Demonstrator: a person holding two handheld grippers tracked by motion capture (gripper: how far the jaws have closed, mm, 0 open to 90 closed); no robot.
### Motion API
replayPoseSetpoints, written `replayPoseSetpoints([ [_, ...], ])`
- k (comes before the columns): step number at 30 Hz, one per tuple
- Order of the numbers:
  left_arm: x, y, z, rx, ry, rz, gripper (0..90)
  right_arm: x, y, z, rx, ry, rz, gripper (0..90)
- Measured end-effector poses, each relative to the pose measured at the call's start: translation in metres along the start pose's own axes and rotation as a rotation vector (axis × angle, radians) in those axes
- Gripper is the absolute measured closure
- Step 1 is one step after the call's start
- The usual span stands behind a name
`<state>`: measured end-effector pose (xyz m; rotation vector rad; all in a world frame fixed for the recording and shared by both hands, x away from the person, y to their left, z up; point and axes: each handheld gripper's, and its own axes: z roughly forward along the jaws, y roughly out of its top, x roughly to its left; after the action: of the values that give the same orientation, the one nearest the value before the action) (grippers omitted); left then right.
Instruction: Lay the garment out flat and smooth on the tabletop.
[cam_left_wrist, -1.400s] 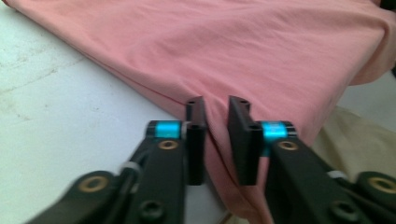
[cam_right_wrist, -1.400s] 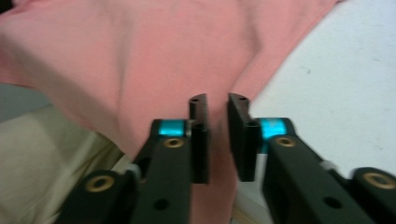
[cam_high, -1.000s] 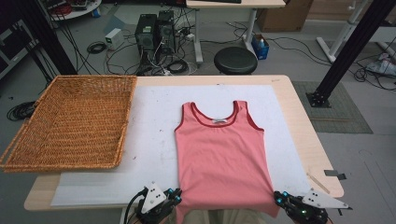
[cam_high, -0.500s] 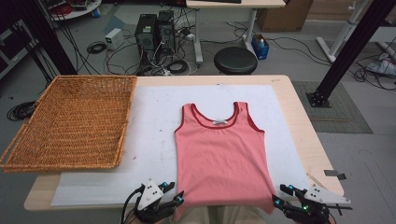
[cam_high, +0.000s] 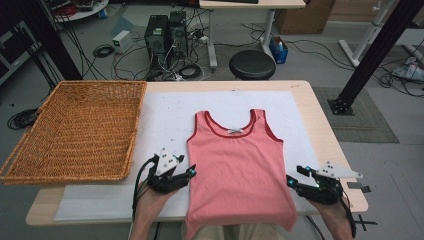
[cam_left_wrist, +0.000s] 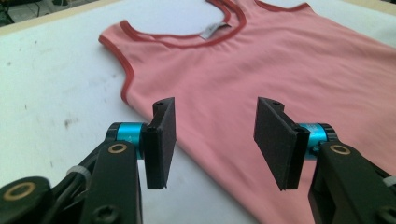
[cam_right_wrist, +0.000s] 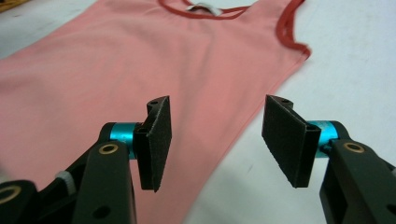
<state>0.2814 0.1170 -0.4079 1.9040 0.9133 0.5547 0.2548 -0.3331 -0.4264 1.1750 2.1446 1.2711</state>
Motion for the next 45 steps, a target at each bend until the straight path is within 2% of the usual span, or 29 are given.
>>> replayPoseSetpoints([
  [6, 0.023, 0.019, 0.025, 0.036, 0.022, 0.002, 48.8, -0.015, 0.026, 0.022, 0.025, -0.023, 0.003, 42.6],
  [11, 0.039, 0.021, 0.045, 0.086, 0.066, -0.052, 49.5, -0.022, 0.041, 0.041, 0.039, -0.028, 0.012, 41.8],
  [14, 0.052, 0.022, 0.057, 0.106, 0.094, -0.099, 52.7, -0.025, 0.051, 0.054, 0.044, -0.04, 0.018, 41.9],
  [17, 0.064, 0.02, 0.07, 0.15, 0.129, -0.128, 58.4, -0.03, 0.061, 0.068, 0.05, -0.079, 0.02, 42.5],
  [20, 0.071, 0.016, 0.078, 0.197, 0.142, -0.15, 60.1, -0.04, 0.065, 0.082, 0.08, -0.146, 0.024, 42.6],
  [21, 0.071, 0.014, 0.08, 0.202, 0.141, -0.154, 60.2, -0.045, 0.064, 0.085, 0.093, -0.16, 0.035, 42.6],
  [23, 0.071, 0.013, 0.085, 0.225, 0.143, -0.133, 60.2, -0.053, 0.063, 0.091, 0.116, -0.181, 0.063, 42.2],
  [25, 0.069, 0.012, 0.088, 0.224, 0.144, -0.123, 60.2, -0.06, 0.062, 0.095, 0.122, -0.187, 0.08, 42.2],
  [27, 0.067, 0.013, 0.09, 0.221, 0.143, -0.109, 60.2, -0.064, 0.061, 0.098, 0.13, -0.186, 0.081, 42.3],
  [30, 0.065, 0.013, 0.093, 0.218, 0.121, -0.113, 60.8, -0.067, 0.059, 0.105, 0.152, -0.182, 0.072, 42.3],
  [32, 0.063, 0.013, 0.094, 0.22, 0.108, -0.091, 60.8, -0.068, 0.058, 0.109, 0.165, -0.171, 0.073, 42.3],
  [35, 0.06, 0.017, 0.09, 0.173, 0.111, -0.099, 60.8, -0.069, 0.058, 0.11, 0.153, -0.168, 0.066, 42.5],
  [36, 0.061, 0.018, 0.091, 0.174, 0.114, -0.102, 60.8, -0.07, 0.058, 0.109, 0.147, -0.167, 0.072, 42.5],
  [38, 0.062, 0.018, 0.095, 0.214, 0.12, -0.101, 60.8, -0.072, 0.058, 0.109, 0.146, -0.171, 0.076, 42.5],
  [41, 0.06, 0.014, 0.101, 0.267, 0.106, -0.1, 61.0, -0.074, 0.057, 0.109, 0.151, -0.179, 0.093, 41.8],
  [45, 0.057, 0.014, 0.102, 0.262, 0.091, -0.092, 69.1, -0.074, 0.057, 0.11, 0.154, -0.174, 0.091, 42.5],
])
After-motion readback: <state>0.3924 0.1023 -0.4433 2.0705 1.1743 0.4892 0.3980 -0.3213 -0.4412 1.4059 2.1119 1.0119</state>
